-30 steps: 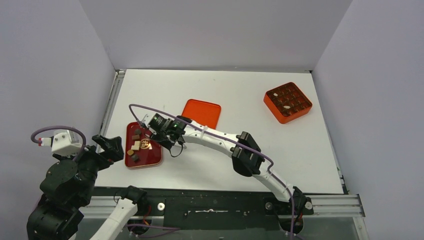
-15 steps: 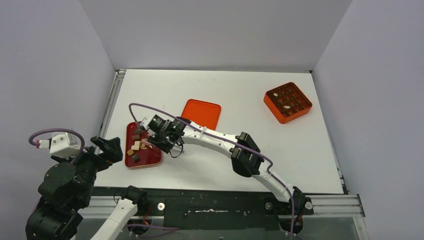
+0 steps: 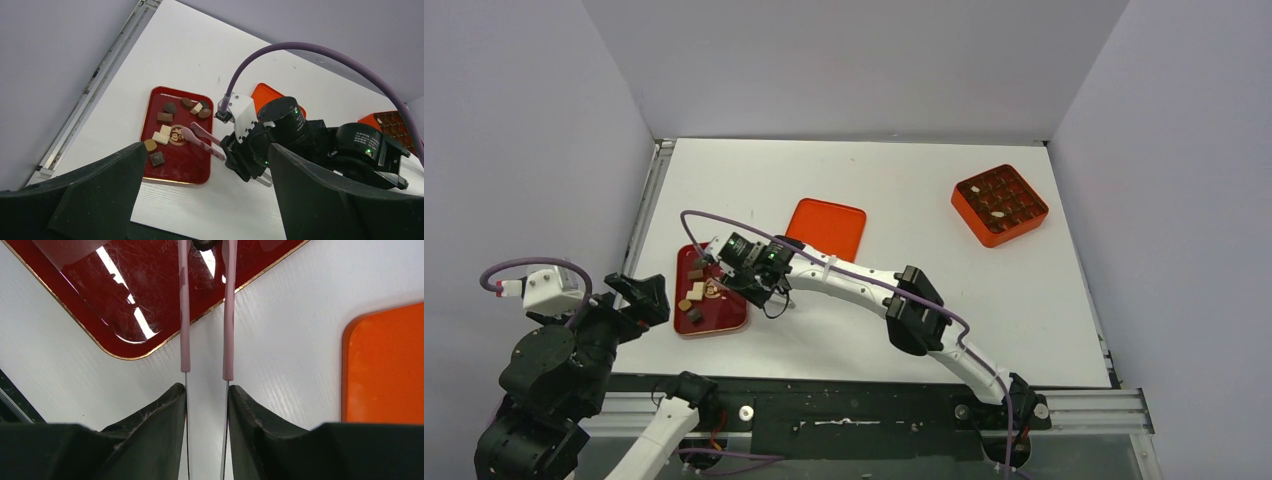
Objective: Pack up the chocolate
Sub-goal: Pick up the fake chocolate from the plate.
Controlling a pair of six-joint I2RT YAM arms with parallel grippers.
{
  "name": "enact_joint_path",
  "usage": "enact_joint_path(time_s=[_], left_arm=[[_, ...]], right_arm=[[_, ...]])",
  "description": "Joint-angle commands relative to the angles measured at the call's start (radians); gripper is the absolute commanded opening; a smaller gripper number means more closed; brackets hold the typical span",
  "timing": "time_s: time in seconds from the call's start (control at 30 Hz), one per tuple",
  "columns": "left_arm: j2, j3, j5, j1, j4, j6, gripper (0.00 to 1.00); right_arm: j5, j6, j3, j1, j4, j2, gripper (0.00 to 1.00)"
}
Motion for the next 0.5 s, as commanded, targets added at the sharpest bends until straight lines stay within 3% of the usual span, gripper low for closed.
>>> enact_joint_path(time_s=[0.0,0.47], left_arm=[[0.003,0.039,0.006,0.001,0.03,0.002,0.9],[-0.012,0.042,0.007,0.001,0.009,-0.002,0.9]], right_arm=[[0.023,0.007,0.063,0.016,-0.002,-0.017,0.33],[-0.023,0.025,0.032,0.032,0.044,-0.109,0.24]])
